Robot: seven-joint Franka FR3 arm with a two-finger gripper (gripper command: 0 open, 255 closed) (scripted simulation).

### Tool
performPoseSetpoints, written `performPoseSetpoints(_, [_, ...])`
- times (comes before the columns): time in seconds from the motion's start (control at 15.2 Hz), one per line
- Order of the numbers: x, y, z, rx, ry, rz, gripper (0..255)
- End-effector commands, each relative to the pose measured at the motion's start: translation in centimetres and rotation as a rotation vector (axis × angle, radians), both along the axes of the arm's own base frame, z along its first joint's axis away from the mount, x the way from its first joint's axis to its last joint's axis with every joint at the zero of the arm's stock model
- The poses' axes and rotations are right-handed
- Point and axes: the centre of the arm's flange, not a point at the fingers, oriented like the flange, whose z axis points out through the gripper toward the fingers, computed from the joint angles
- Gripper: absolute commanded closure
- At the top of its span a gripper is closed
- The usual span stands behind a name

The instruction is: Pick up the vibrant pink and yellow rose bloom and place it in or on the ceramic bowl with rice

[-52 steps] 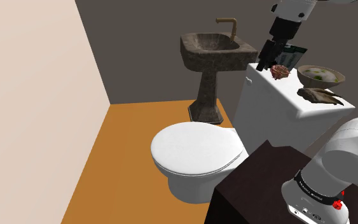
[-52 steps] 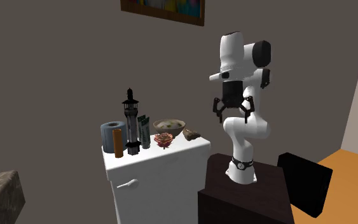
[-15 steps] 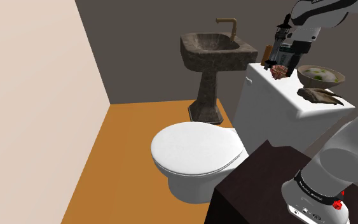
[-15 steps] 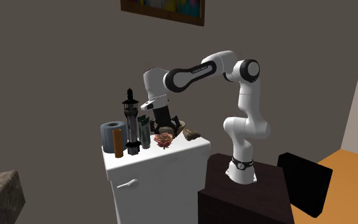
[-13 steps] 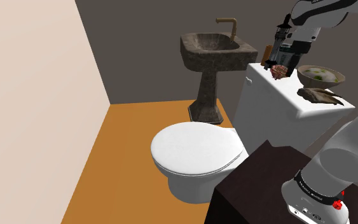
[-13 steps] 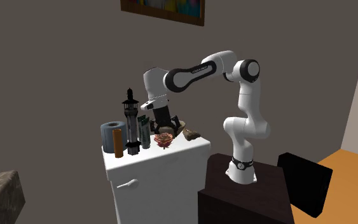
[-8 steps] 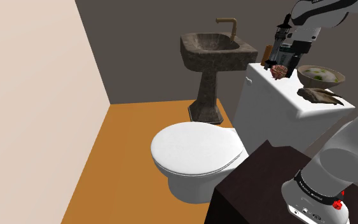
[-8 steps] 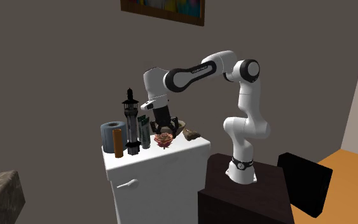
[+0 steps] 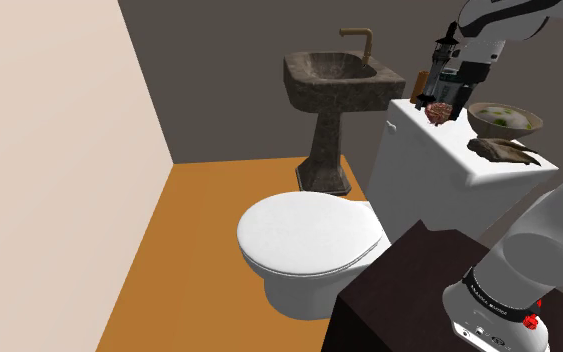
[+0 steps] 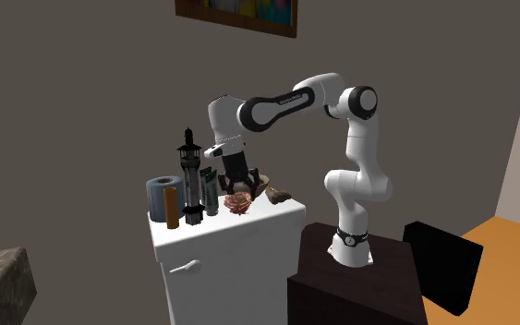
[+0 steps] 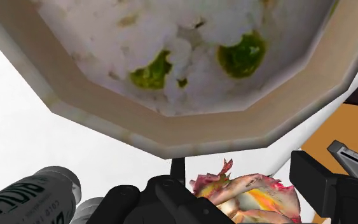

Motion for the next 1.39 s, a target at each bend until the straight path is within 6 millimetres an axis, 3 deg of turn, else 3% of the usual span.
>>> performPoseSetpoints(0.0, [-0.1, 0.0, 0.9, 0.0, 0.0, 0.0, 255])
performPoseSetpoints(1.32, [-0.1, 0.0, 11.5, 0.0, 0.0, 0.0, 255])
